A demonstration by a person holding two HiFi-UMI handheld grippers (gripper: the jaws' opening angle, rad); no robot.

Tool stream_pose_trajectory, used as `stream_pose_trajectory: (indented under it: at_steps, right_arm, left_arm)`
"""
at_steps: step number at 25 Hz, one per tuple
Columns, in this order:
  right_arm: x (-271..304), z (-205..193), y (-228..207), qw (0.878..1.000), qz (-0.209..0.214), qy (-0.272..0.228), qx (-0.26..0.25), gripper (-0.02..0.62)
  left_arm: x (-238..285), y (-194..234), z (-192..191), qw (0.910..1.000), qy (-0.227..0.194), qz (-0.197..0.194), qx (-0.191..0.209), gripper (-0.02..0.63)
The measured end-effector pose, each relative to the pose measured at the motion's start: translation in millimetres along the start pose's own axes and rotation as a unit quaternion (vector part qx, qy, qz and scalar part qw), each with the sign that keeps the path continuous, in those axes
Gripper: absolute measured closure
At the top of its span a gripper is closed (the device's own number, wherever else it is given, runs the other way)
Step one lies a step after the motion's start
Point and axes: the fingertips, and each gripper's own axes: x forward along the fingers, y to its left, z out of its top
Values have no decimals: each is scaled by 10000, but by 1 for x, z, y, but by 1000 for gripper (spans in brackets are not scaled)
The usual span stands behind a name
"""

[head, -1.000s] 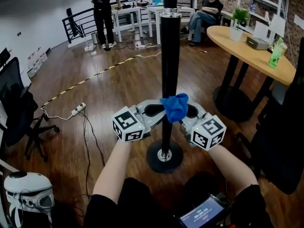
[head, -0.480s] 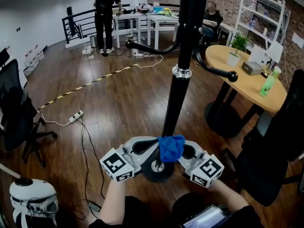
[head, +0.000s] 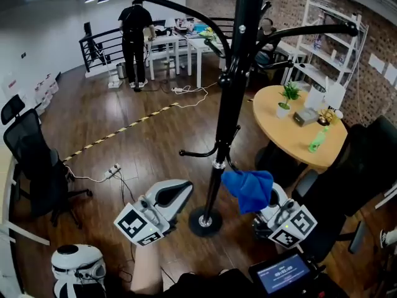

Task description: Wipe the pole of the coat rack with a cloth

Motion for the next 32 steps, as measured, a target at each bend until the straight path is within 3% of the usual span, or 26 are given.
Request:
stream_pose_trajectory:
  at_steps: [3,6,11,18,23,32]
  right_arm:
    - [-9,54,6,9997,-96,-177,-145,543]
    - [-25,80,14,9987,-66,-455,-222,543]
    - [-57,59,10,9995,-106,-286,51,543]
    - [-114,67,1,9984,501,-217,169,545]
    - [-142,75,-2,9968,713,-250,244,545]
    - [-140,85,26,9962,772,-374,159,545]
  left_arm:
    - [6,-15,47,9996,16,-89,255,601]
    - [8,-37,74,9989,-47,-159,441,601]
    - [14,-70,74,9992,-161,-112,355,601]
    - [41,-135,69,9980,-293,429,354,601]
    - [63,-177,67,9973,-187,515,487,601]
    - [49,-189,91,9968,-301,429,608,601]
